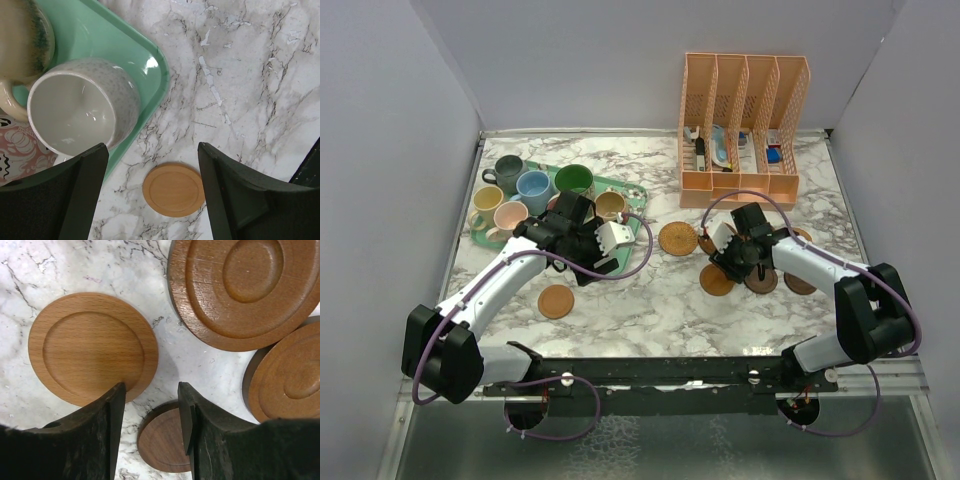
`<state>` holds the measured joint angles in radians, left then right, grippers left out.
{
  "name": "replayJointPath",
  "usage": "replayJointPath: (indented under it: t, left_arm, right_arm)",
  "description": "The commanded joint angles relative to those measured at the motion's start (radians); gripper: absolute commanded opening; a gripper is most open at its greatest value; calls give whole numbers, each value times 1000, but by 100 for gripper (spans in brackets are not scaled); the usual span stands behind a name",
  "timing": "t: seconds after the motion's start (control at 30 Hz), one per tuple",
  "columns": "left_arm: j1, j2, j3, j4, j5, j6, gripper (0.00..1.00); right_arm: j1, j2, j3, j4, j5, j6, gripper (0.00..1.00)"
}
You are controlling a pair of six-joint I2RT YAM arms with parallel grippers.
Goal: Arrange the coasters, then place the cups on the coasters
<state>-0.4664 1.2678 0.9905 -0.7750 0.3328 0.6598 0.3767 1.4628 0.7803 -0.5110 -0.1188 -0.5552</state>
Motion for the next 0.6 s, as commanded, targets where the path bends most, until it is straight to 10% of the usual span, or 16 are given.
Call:
replayJointPath:
  t: [0.0,0.57]
  left_arm:
    - [6,-24,-4,8,38,-6,76]
    - [11,-22,-5,7,46,-5,76]
  right_arm:
    - [-35,20,-46,-12,110,-30,46]
    - [-51,28,-30,-62,-3,-50,45]
